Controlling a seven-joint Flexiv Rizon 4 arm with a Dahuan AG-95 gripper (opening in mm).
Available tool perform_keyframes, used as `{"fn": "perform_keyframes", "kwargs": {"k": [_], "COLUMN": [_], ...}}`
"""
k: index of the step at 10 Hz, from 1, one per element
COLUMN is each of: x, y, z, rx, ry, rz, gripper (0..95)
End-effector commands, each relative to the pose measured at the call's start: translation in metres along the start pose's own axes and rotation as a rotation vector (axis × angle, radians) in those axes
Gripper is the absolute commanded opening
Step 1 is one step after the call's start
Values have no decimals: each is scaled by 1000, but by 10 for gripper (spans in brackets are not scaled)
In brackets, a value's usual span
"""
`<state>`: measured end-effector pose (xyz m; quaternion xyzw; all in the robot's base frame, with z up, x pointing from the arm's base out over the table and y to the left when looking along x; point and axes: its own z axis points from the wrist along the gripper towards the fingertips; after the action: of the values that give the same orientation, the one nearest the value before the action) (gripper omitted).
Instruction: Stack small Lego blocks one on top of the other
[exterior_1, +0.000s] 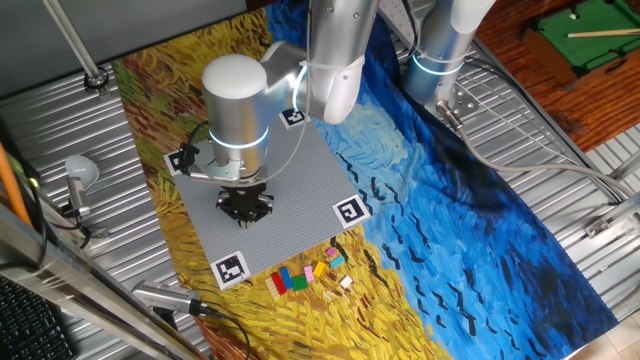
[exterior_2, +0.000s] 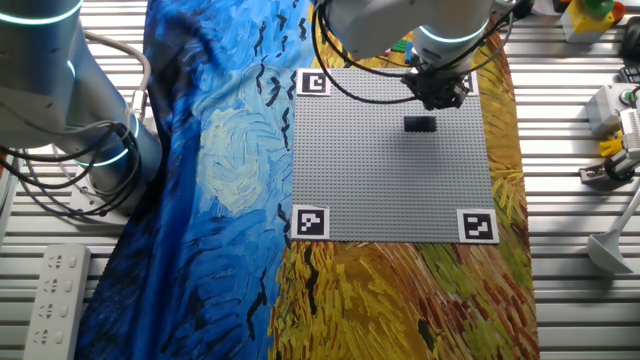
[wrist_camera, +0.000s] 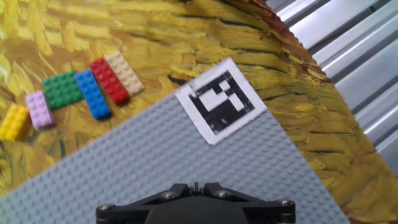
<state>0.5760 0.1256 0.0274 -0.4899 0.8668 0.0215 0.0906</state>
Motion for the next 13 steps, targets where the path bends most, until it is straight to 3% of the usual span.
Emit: {"fn": "perform_keyframes", "kwargs": {"k": [1,7,13], "x": [5,17,23], "y": [0,-1,10], "z": [-2,1,4], "rx": [2,0,-5], "ry": [4,0,-12], "rz": [-10,-44,-60], "gripper": [0,0,0]}}
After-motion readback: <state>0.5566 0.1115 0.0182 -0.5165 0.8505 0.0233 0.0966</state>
